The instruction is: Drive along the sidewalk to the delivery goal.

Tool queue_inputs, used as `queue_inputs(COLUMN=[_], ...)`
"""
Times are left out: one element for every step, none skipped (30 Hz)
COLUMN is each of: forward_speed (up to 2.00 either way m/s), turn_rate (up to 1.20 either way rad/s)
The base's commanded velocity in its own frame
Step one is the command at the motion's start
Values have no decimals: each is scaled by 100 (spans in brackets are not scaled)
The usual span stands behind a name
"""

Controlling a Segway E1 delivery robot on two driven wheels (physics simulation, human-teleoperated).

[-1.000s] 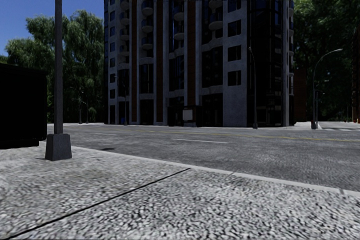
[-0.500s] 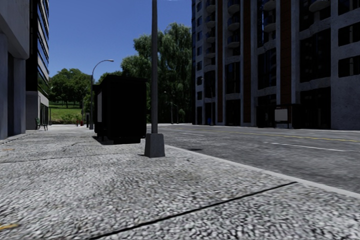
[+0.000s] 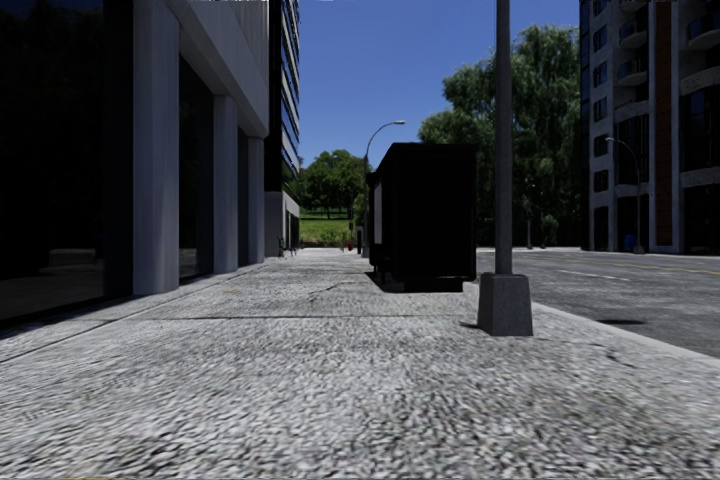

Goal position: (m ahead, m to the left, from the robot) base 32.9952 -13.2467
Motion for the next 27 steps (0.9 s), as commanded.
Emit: queue_inputs(forward_speed=[173,173,173,173,174,174,177,177,188,192,193,193,195,197,198,198,199,200,200,200,200,200,200,200,200,200,200], turn_rate=[97,97,97,97,96,84,0,0,0,0,0,0,0,0,0,0,0,0,0,0,0,0,0,0,-8,-35,-35])
